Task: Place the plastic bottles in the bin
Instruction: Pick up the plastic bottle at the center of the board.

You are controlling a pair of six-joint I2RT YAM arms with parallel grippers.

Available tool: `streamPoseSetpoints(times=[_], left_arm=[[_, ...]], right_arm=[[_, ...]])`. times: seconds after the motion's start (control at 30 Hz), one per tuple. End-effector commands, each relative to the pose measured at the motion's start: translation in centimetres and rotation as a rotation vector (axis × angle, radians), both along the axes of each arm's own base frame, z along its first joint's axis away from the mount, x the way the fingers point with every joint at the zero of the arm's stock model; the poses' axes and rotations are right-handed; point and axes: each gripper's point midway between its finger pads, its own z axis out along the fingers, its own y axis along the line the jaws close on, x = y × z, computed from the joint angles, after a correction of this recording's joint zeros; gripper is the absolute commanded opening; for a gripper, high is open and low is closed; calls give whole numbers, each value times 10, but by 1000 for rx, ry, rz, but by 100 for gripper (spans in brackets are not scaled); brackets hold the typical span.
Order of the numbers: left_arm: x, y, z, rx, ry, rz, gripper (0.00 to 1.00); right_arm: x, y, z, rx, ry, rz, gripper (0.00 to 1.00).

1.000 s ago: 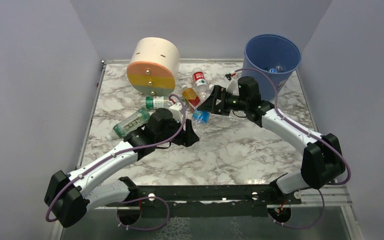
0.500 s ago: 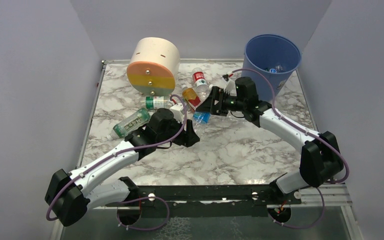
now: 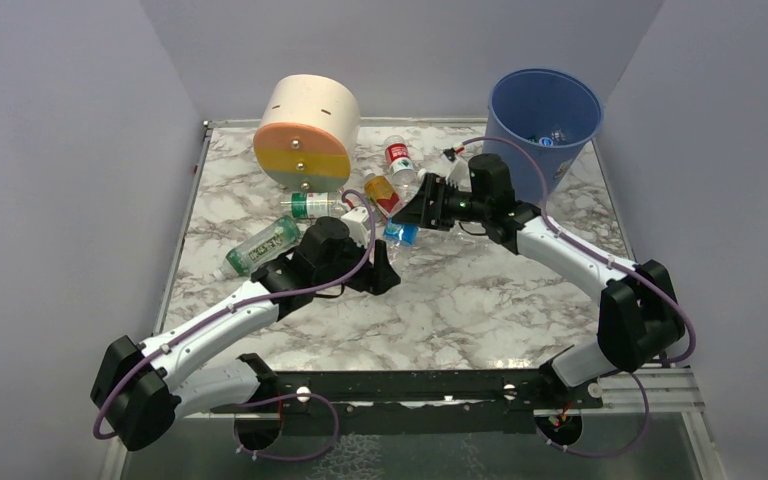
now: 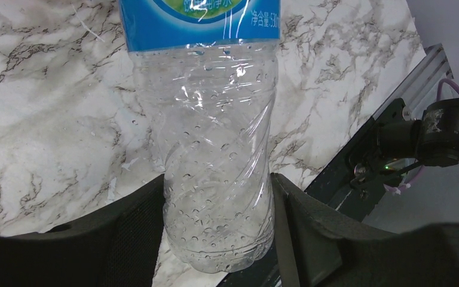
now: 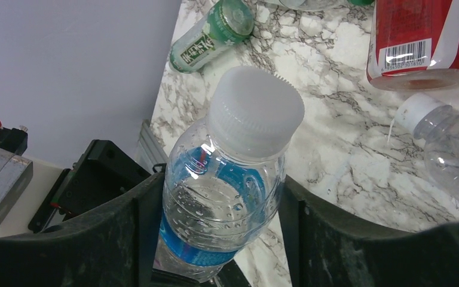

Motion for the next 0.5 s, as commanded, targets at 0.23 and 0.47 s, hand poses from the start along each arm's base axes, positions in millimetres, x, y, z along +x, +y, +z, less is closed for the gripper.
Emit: streamPoseSetpoints(times=[0.23, 0.47], left_arm=[[4, -6, 10, -30, -49, -7, 78], [3, -1, 20, -43, -75, 6, 99]], right_arm=[[-8, 14, 1, 27, -2, 51, 61], [-9, 12, 0, 19, -3, 50, 60]])
